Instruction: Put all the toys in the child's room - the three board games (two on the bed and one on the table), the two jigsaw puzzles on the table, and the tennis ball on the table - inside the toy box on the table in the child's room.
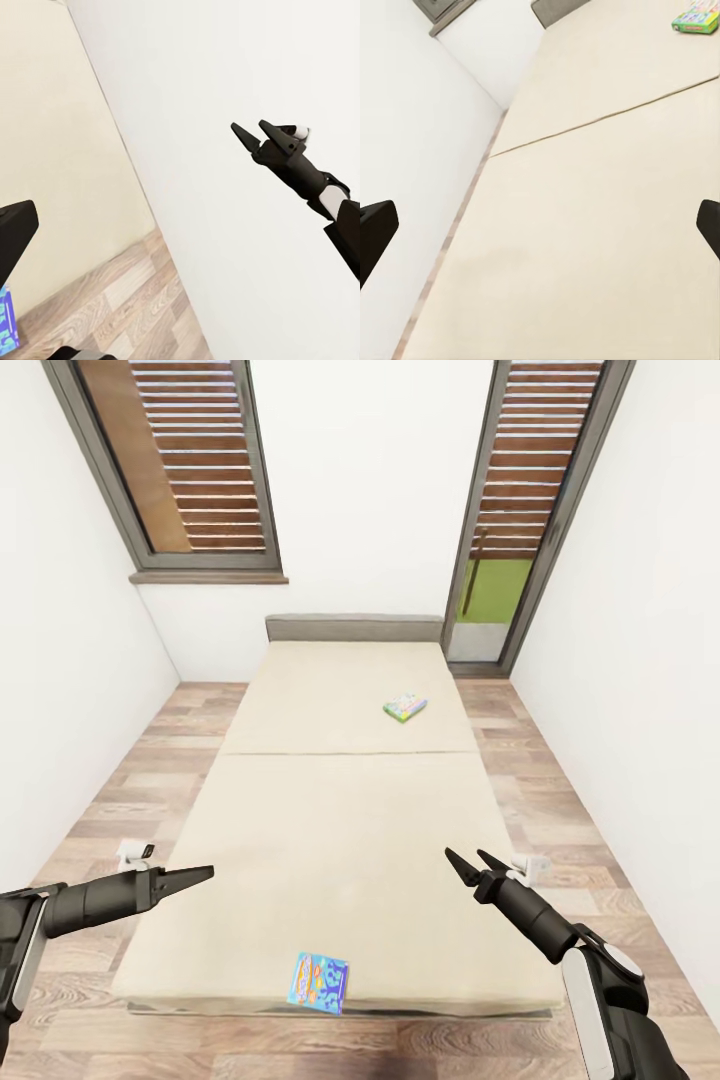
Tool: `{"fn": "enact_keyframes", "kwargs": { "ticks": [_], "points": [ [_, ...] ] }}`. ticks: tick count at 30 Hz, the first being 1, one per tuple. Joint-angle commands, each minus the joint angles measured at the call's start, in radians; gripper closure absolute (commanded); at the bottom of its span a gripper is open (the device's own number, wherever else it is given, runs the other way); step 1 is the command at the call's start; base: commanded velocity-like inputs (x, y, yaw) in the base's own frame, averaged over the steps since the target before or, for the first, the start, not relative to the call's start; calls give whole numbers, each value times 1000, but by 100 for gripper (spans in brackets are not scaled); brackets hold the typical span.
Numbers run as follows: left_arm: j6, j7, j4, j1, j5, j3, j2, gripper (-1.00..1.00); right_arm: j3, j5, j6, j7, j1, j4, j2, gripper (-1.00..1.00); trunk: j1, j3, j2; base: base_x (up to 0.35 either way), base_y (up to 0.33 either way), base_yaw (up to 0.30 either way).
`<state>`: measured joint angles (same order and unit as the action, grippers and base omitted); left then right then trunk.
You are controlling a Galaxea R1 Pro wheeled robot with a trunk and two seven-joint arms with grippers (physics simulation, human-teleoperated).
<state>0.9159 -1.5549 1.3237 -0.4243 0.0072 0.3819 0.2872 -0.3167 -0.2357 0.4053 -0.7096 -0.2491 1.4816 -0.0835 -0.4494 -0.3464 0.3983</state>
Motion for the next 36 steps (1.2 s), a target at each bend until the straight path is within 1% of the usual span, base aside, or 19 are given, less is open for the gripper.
{"fn": "enact_keyframes", "kwargs": {
  "ticks": [1,10,36],
  "points": [
    [11,-4,0,-1,-1,0,0,-100,-2,-7,9,-3,-1,0,-1,-100,-1,0,2,0,0,0],
    [11,-4,0,-1,-1,0,0,-100,-2,-7,8,-2,-1,-6,-2,-100,-1,15,2,25,-44,0],
    [11,-4,0,-1,-1,0,0,-100,-1,-7,7,-2,-1,-6,-2,-100,-1,58,2,124,-201,0]
  ]
}}
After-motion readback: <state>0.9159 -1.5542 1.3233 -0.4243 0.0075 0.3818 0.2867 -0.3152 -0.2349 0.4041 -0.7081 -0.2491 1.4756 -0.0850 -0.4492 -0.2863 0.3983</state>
